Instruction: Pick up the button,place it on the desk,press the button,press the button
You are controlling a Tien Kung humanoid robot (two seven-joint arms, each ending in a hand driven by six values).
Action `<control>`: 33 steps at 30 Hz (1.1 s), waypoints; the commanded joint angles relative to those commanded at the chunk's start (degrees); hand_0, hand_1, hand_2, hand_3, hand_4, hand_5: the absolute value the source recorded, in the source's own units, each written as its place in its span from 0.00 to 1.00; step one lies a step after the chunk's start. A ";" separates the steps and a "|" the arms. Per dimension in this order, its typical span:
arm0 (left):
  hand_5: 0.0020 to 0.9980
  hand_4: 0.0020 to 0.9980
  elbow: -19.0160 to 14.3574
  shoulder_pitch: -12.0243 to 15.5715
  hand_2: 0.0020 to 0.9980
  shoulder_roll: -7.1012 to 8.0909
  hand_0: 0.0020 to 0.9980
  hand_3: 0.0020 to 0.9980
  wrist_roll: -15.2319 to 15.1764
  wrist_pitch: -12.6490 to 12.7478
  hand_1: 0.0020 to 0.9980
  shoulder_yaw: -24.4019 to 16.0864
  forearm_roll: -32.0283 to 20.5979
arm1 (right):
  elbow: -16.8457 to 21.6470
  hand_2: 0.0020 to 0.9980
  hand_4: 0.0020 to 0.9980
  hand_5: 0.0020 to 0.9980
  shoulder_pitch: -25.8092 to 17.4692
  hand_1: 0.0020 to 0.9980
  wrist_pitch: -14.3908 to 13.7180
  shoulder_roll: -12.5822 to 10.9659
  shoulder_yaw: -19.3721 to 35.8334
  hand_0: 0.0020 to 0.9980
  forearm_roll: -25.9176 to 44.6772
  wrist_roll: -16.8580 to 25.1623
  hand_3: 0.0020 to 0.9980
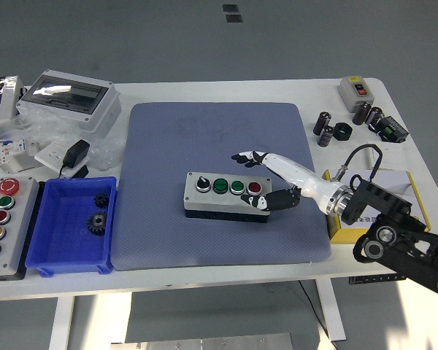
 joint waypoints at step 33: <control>0.13 0.63 0.00 0.38 0.53 -0.09 0.62 0.58 0.39 0.24 0.58 0.33 -1.26 | 7.18 0.19 0.57 0.00 9.54 0.11 19.85 0.54 -0.09 0.04 -0.67 -29.05 0.65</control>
